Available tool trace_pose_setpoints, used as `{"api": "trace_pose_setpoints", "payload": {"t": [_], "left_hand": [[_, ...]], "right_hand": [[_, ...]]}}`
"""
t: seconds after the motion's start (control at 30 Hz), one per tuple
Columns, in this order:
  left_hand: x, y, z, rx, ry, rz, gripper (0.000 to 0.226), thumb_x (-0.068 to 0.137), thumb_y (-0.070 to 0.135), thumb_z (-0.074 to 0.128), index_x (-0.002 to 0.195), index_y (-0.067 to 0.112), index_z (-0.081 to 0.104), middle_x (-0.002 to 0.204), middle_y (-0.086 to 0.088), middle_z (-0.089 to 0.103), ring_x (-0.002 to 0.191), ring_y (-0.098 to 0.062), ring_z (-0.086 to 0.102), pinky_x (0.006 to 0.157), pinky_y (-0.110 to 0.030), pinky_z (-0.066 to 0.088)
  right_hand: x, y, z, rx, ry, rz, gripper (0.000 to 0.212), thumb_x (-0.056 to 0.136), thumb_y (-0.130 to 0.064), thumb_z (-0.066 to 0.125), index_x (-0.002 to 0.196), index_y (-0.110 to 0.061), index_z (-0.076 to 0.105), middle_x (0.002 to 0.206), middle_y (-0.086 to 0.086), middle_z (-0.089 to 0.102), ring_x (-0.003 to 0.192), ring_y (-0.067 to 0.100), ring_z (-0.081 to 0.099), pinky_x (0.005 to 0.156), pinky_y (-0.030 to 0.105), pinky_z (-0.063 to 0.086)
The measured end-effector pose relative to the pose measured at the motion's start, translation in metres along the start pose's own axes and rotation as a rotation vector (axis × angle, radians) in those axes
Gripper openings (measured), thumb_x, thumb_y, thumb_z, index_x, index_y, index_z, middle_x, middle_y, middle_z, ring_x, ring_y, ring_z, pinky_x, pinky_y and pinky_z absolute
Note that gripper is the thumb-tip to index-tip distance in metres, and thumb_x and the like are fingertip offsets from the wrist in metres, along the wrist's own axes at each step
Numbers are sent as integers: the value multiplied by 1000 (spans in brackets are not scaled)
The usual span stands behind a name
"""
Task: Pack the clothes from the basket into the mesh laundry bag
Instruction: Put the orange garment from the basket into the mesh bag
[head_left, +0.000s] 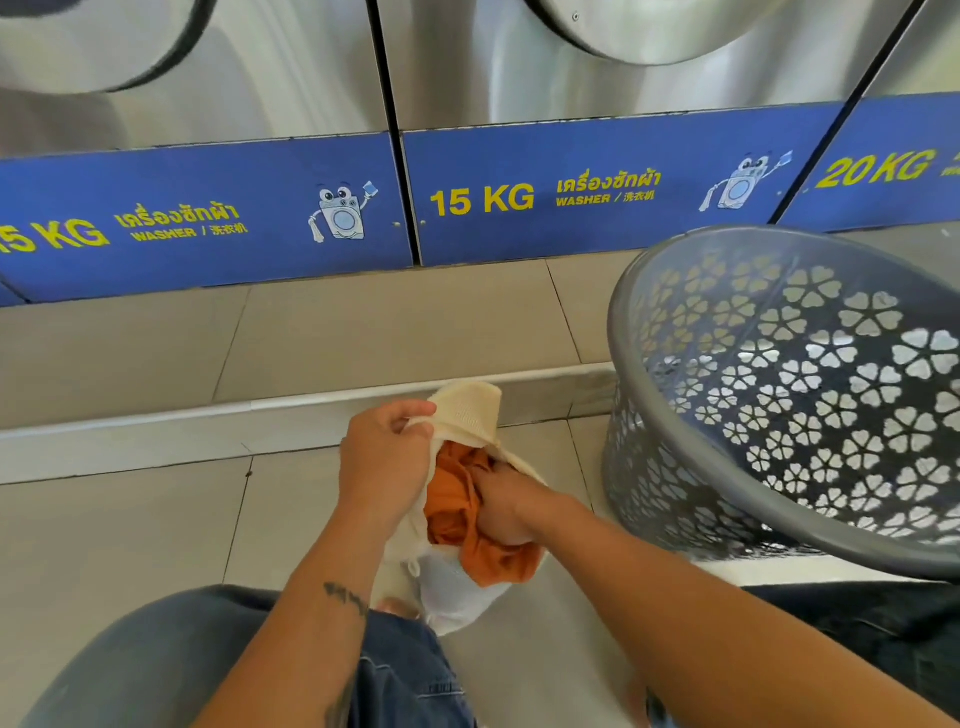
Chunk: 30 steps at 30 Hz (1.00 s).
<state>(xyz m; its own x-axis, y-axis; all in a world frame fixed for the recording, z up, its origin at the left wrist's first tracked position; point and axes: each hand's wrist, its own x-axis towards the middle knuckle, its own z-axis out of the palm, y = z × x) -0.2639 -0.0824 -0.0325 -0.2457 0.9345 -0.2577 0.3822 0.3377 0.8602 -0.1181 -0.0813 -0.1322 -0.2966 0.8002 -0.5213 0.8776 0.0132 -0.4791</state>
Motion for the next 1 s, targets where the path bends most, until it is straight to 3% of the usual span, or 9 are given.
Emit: {"api": "trace_pose_setpoints", "payload": {"t": [0.17, 0.27, 0.4, 0.5, 0.63, 0.7, 0.87, 0.93, 1.0], "left_hand": [[-3, 1, -4, 5, 89, 7, 30, 86, 6, 55, 97, 28, 73, 84, 5, 69, 67, -13, 62, 56, -24, 44], [-7, 0, -14, -6, 132, -12, 33, 86, 6, 53, 102, 28, 72, 90, 7, 66, 68, -9, 60, 55, -21, 42], [-9, -4, -20, -24, 114, -26, 35, 87, 5, 53, 106, 27, 72, 105, 5, 65, 74, -3, 56, 59, -21, 42], [-11, -4, -18, 27, -30, -31, 33, 88, 7, 54, 105, 28, 72, 109, 7, 59, 77, 0, 53, 62, -21, 42], [-9, -8, -19, 89, -101, -23, 30, 87, 10, 55, 100, 30, 74, 108, 5, 64, 79, -3, 57, 63, -21, 45], [-6, -7, -21, 105, -90, -14, 30, 86, 11, 56, 101, 30, 74, 108, 5, 66, 79, -2, 57, 61, -18, 42], [6, -7, -25, 61, -35, 0, 31, 88, 9, 56, 102, 30, 75, 107, 6, 65, 85, -6, 59, 64, -18, 41], [14, -6, -26, 33, 4, -13, 31, 87, 8, 57, 99, 30, 75, 105, 6, 66, 86, -6, 60, 64, -19, 43], [19, -5, -25, 16, 48, -29, 31, 86, 7, 58, 98, 30, 76, 105, 5, 66, 88, -8, 61, 65, -20, 43]], "right_hand": [[-47, -19, -4, 206, 266, -111, 50, 92, -35, 48, 141, -35, 41, 151, -5, 36, 131, 25, 43, 107, 40, 43], [-78, -26, 5, -36, 347, -107, 50, 82, -52, 48, 128, -33, 40, 132, -4, 42, 114, 22, 47, 92, 36, 49], [-90, -34, 26, -114, 204, 32, 80, 83, -60, 61, 148, -35, 21, 149, 6, 29, 118, 35, 52, 97, 44, 49], [-81, -43, 26, 26, 83, 80, 81, 83, -47, 68, 150, -28, 28, 149, 6, 33, 124, 36, 52, 101, 41, 47], [-52, -60, 22, 466, 331, -43, 35, 69, -12, 58, 104, -14, 65, 100, -2, 65, 97, 23, 61, 86, 38, 55], [-34, -66, 27, 580, 411, -124, 24, 72, -17, 58, 95, -17, 67, 92, -2, 66, 90, 20, 64, 80, 39, 58], [14, -31, 57, 139, 231, -112, 52, 85, -56, 32, 125, -33, 56, 130, 1, 53, 118, 27, 50, 102, 44, 46], [26, -17, 54, -52, 126, -9, 60, 92, -59, 35, 148, -37, 37, 155, 3, 35, 141, 35, 32, 116, 51, 31], [34, -16, 47, -130, 34, 51, 69, 96, -59, 35, 158, -34, 15, 166, 4, 16, 152, 33, 13, 122, 54, 16]]}}
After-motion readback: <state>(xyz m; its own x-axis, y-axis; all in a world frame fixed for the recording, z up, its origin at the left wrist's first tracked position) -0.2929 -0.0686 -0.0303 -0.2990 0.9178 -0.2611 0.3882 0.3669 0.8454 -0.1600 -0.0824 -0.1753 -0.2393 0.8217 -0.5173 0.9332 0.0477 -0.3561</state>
